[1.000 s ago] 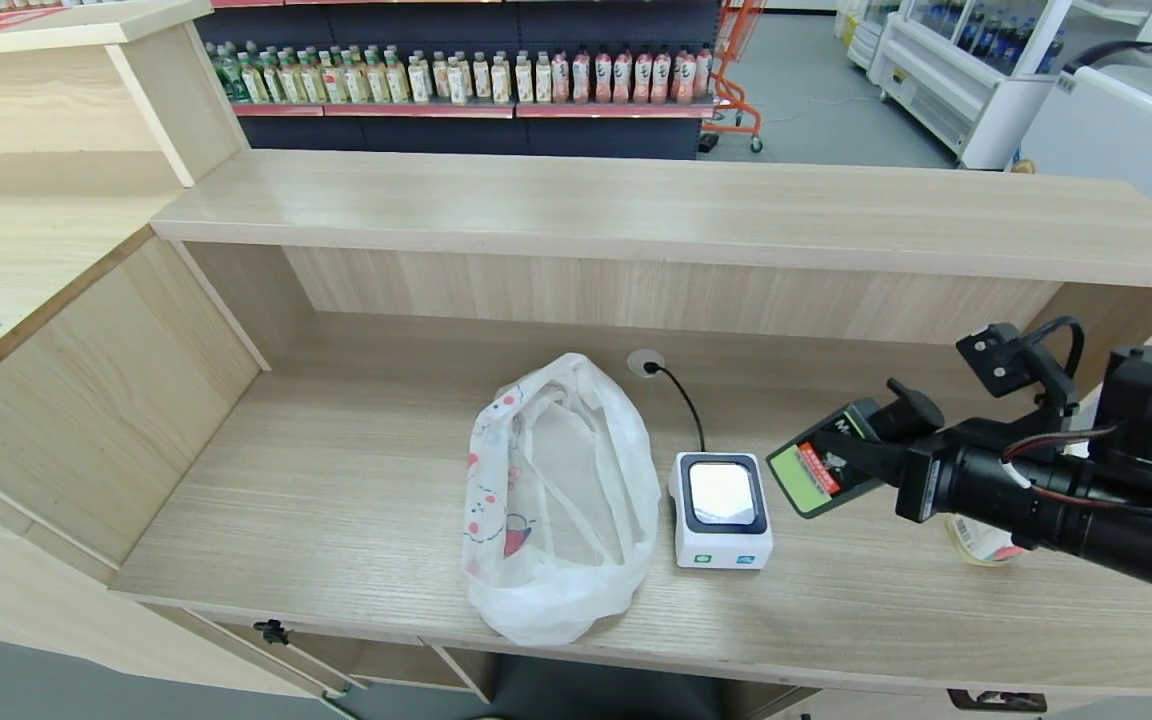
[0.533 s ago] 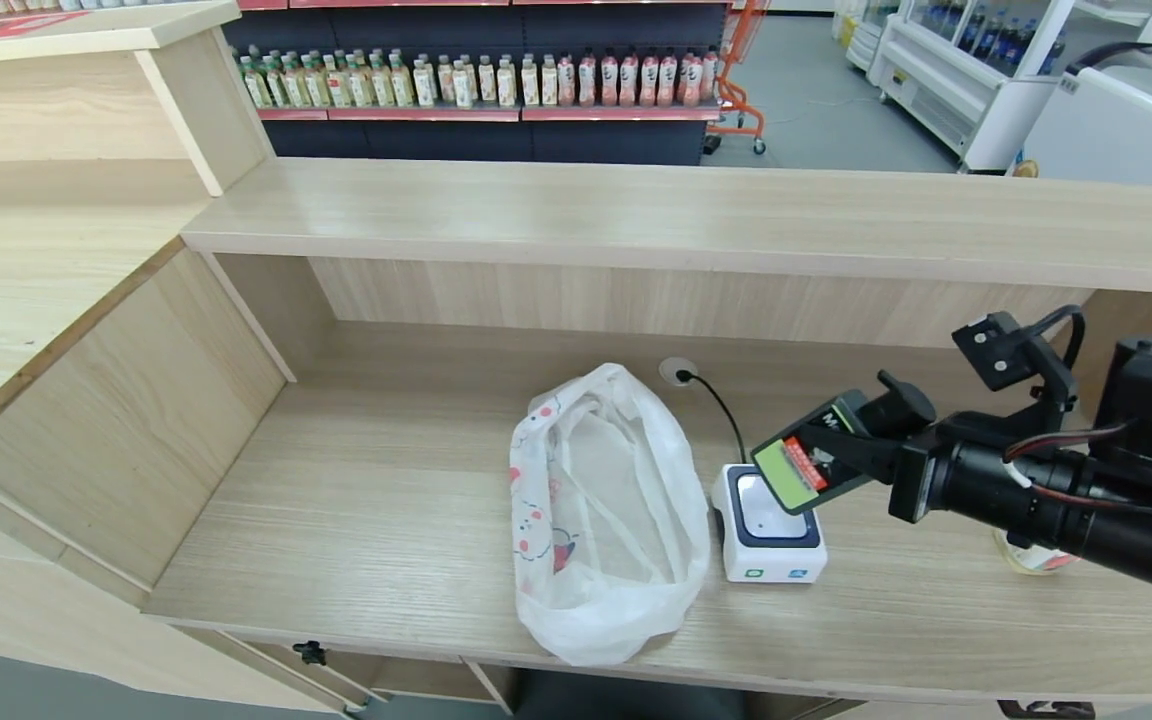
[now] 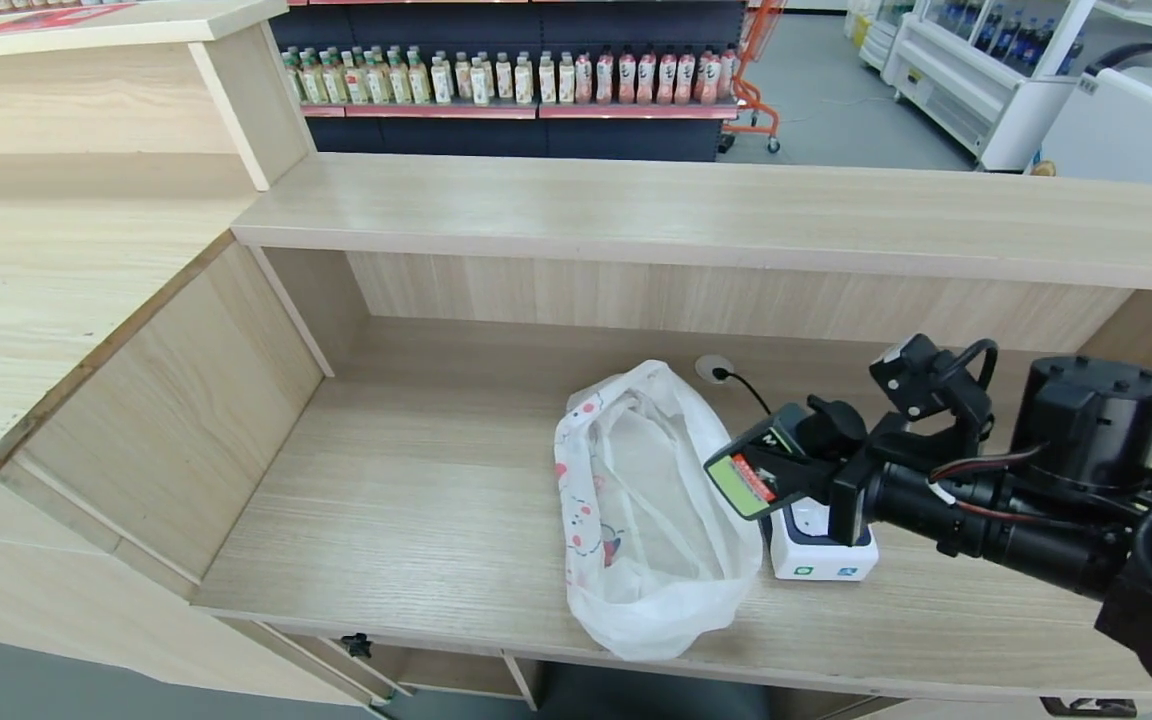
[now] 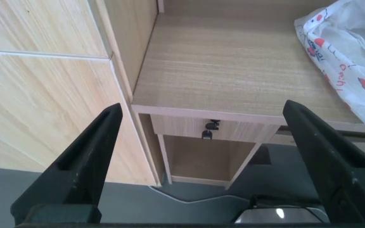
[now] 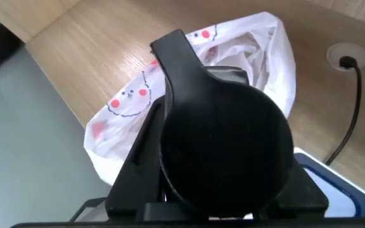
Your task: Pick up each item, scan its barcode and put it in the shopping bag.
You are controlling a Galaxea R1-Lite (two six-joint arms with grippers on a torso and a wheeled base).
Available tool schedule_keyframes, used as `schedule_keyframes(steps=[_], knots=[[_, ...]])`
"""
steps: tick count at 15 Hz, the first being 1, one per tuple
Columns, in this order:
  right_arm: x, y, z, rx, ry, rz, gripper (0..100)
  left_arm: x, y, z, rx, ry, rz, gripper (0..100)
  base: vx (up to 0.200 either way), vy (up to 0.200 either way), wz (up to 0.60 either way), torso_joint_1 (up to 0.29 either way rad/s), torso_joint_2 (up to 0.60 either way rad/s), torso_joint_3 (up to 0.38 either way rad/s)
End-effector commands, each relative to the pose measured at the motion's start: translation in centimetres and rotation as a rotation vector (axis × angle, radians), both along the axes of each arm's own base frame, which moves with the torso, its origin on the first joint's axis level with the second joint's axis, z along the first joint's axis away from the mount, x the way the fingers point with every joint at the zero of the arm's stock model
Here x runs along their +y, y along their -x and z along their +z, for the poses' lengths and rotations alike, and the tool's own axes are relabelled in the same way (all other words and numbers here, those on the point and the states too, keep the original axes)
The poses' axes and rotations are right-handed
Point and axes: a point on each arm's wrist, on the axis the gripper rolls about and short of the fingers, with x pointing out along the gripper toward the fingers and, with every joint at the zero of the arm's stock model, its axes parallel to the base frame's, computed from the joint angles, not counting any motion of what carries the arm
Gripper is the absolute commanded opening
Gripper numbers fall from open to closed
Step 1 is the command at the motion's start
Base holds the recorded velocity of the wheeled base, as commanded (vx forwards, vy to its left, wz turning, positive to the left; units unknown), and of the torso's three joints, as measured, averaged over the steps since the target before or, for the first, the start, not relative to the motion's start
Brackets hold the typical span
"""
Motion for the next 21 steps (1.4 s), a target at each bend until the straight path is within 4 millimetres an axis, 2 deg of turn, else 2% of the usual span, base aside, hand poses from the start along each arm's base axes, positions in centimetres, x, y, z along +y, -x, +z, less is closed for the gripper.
schedule_keyframes(steps=[1, 8, 14, 21], knots=[[0.9, -1.1, -2.8, 0.04, 0.038, 0.017, 0, 0.0, 0.0, 0.0, 0.0, 0.0, -0.001, 100, 0.0, 0.0, 0.0, 0.0, 0.0, 0.0], [1.9, -0.6, -6.1, 0.067, 0.09, 0.065, 0, 0.0, 0.0, 0.0, 0.0, 0.0, -0.001, 100, 0.0, 0.0, 0.0, 0.0, 0.0, 0.0], [2.6, -1.7, -9.6, -0.013, 0.178, 0.091, 0, 0.0, 0.0, 0.0, 0.0, 0.0, -0.001, 100, 0.0, 0.0, 0.0, 0.0, 0.0, 0.0], [3.1, -2.2, -10.3, -0.05, 0.213, 0.111, 0, 0.0, 0.0, 0.0, 0.0, 0.0, -0.001, 100, 0.0, 0.0, 0.0, 0.0, 0.0, 0.0]])
